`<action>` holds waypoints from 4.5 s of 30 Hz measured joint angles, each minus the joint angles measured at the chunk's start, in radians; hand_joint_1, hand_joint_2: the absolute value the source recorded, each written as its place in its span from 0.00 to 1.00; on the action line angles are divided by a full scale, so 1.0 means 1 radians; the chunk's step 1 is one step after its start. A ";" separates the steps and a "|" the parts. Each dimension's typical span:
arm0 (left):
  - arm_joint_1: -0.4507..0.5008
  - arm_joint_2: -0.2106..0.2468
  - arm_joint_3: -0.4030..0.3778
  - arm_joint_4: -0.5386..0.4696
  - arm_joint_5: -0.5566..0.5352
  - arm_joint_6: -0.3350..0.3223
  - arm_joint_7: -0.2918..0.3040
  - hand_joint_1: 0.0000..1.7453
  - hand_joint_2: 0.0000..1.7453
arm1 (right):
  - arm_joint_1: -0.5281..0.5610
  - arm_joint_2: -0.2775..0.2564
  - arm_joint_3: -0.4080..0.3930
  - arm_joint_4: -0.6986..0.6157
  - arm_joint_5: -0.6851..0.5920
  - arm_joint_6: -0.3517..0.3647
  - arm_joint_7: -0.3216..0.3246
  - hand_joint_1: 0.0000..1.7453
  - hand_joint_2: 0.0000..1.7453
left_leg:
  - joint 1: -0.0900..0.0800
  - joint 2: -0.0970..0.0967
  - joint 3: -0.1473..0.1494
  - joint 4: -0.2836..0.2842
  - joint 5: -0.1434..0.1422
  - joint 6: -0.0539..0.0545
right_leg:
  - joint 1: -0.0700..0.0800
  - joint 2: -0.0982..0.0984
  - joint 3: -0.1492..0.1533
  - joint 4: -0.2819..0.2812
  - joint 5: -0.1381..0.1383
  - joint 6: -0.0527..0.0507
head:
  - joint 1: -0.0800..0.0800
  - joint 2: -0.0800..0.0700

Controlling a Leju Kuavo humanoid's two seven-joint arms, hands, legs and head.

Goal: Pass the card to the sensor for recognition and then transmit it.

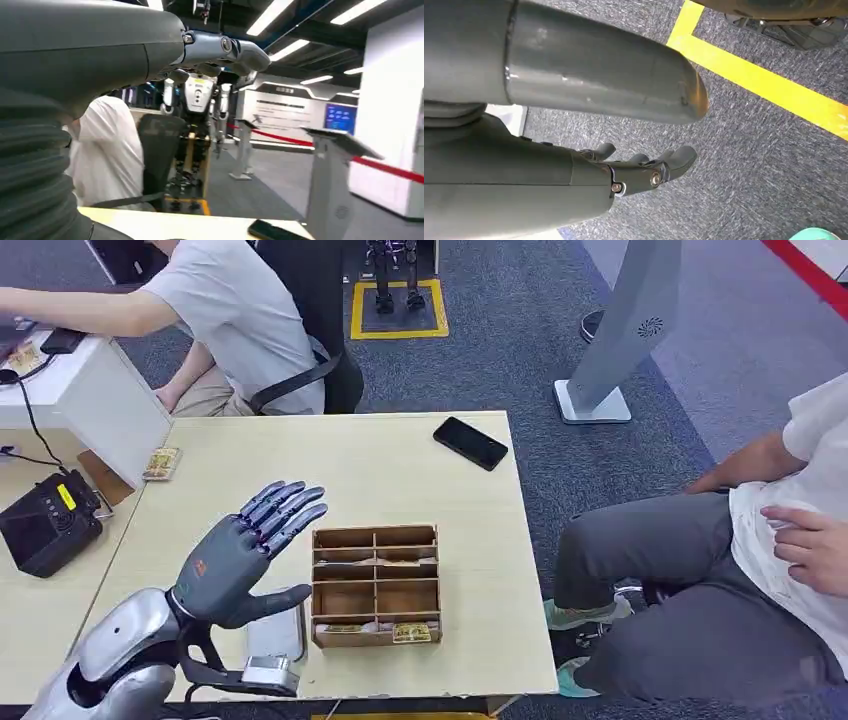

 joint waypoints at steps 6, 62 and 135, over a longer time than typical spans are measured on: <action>-0.013 -0.003 -0.040 0.028 -0.078 -0.001 0.093 0.00 1.00 | -0.003 0.000 -0.003 0.000 -0.002 -0.006 0.000 0.00 0.00 | 0.000 0.000 0.000 0.000 0.000 0.000 | 0.000 0.000 0.000 0.000 0.000 0.000 | 0.000 0.000; -0.072 -0.150 -0.157 0.232 -0.053 -0.071 0.201 0.00 1.00 | -0.042 0.008 -0.007 0.005 0.045 0.007 0.041 0.00 0.00 | 0.000 0.000 0.000 0.000 0.000 0.000 | 0.000 0.000 0.000 0.000 0.000 0.000 | 0.000 0.000; -0.087 -0.237 -0.093 0.397 -0.037 -0.041 0.248 0.00 1.00 | -0.050 0.012 -0.049 0.005 0.064 0.004 0.040 0.00 0.00 | -0.001 0.000 0.000 0.000 0.000 0.000 | 0.000 0.000 0.000 0.000 0.000 0.000 | 0.000 0.000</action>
